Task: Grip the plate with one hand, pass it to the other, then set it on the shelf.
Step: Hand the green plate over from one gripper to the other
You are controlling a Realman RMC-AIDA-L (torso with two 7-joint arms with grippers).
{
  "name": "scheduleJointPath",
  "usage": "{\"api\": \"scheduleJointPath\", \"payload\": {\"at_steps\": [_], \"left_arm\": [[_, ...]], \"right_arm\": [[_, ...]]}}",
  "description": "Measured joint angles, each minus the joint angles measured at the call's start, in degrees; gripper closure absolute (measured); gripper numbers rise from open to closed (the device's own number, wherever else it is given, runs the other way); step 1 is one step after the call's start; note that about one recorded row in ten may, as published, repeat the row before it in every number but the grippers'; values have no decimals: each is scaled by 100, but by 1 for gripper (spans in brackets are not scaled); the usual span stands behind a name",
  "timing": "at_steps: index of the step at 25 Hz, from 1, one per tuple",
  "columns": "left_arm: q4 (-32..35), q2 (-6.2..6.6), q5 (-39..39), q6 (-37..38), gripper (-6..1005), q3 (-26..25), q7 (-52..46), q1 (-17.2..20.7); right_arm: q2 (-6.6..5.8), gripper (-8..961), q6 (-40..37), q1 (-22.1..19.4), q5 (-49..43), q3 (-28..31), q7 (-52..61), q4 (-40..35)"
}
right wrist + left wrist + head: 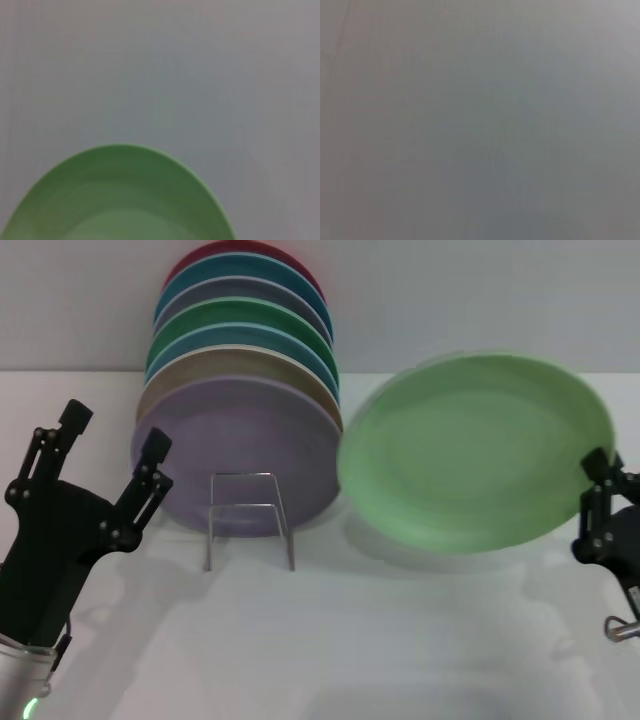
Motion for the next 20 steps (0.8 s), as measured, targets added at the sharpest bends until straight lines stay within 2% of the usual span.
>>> {"api": "scheduleJointPath", "payload": {"at_steps": [1,2,3,6,9,13,20], "left_arm": [[20,12,12,106,198,22,-72,63],[20,12,12,106,198,22,-72,63],[18,14,15,146,198,79,-97,112],[8,2,18,184,198,270,-66,184],[4,-9,19,200,198,401,-29,196],[-9,-26,24,203,198,684,75,222],[-55,-29,34,196,198,884,489,257]], "right_arm": [[0,932,8,18,359,-367,-294,167],[0,932,8,18,359,-367,-294,167],[-1,931,14,37,600,-650,-499,286],[-1,931,17,-5,658,-826,-600,331],[0,930,11,-83,670,-903,-612,354],[0,930,-42,-392,734,-1035,-818,559],[-1,930,-28,-536,807,-1131,-930,723]]}}
